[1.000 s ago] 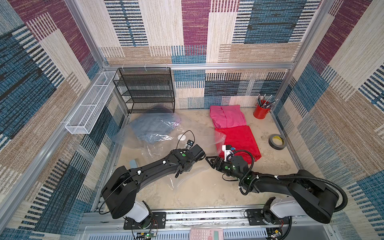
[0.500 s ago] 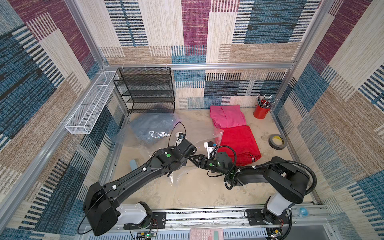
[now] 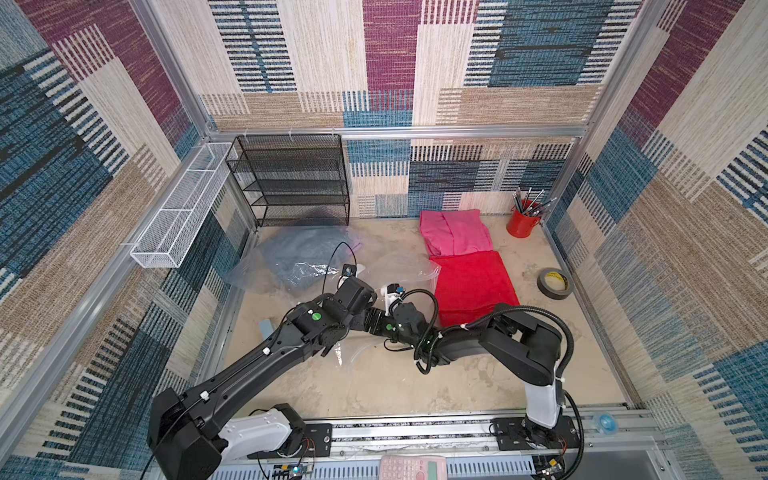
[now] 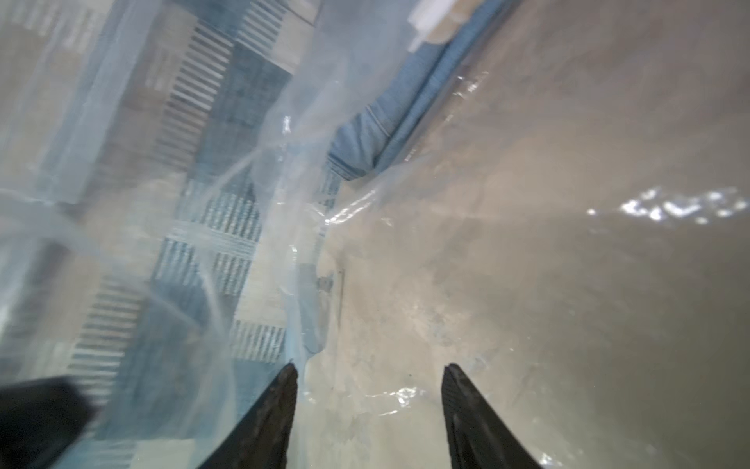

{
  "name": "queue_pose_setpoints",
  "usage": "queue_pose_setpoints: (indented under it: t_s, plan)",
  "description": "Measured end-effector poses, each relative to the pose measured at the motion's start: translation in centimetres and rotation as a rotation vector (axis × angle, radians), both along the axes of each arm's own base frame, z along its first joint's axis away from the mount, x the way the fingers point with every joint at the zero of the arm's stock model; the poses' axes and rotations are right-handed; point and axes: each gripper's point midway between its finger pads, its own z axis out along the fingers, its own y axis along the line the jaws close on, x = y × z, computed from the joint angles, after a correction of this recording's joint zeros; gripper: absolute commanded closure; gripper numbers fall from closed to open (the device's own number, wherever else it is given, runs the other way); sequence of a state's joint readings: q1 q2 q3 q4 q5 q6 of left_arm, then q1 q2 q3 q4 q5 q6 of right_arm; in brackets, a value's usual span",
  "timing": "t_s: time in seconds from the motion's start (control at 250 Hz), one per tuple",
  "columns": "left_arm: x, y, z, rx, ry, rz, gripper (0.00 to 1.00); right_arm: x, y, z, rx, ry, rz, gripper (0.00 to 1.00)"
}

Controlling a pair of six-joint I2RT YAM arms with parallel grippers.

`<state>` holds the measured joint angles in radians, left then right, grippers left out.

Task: Take the trousers out of the vacuum bag
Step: Take out the trousers from the vacuum bag.

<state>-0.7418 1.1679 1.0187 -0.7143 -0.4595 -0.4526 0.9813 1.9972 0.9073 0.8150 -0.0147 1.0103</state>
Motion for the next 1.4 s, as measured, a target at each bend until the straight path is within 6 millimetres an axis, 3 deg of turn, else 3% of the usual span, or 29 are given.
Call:
queue_pose_setpoints:
  t_s: [0.076, 0.272, 0.536, 0.772, 1.088, 1.4]
  plan:
    - [0.0, -0.1, 0.8, -0.03, -0.022, -0.003, 1.0, 1.0, 0.6, -1.3, -0.028, 0.012, -0.025, 0.41]
    - [0.0, -0.7, 2.1, -0.088, -0.05, -0.024, 1.0, 2.8, 3.1, -1.9, -0.027, -0.004, -0.024, 0.41]
    - [-0.7, -1.3, 2.6, -0.152, -0.063, -0.067, 1.0, 5.2, 5.8, 0.4, 0.021, -0.065, -0.011, 0.41]
    - [-1.0, -1.6, 3.7, -0.19, -0.082, -0.094, 1.0, 6.4, 7.7, -1.8, 0.022, -0.042, 0.025, 0.39]
    - [-1.1, -2.6, 4.0, -0.208, -0.081, -0.148, 1.0, 10.9, 9.5, 0.4, 0.106, -0.072, 0.0, 0.35]
    - [-1.2, -3.1, 4.2, -0.225, -0.083, -0.176, 1.0, 14.0, 11.9, -0.7, 0.133, -0.027, -0.013, 0.35]
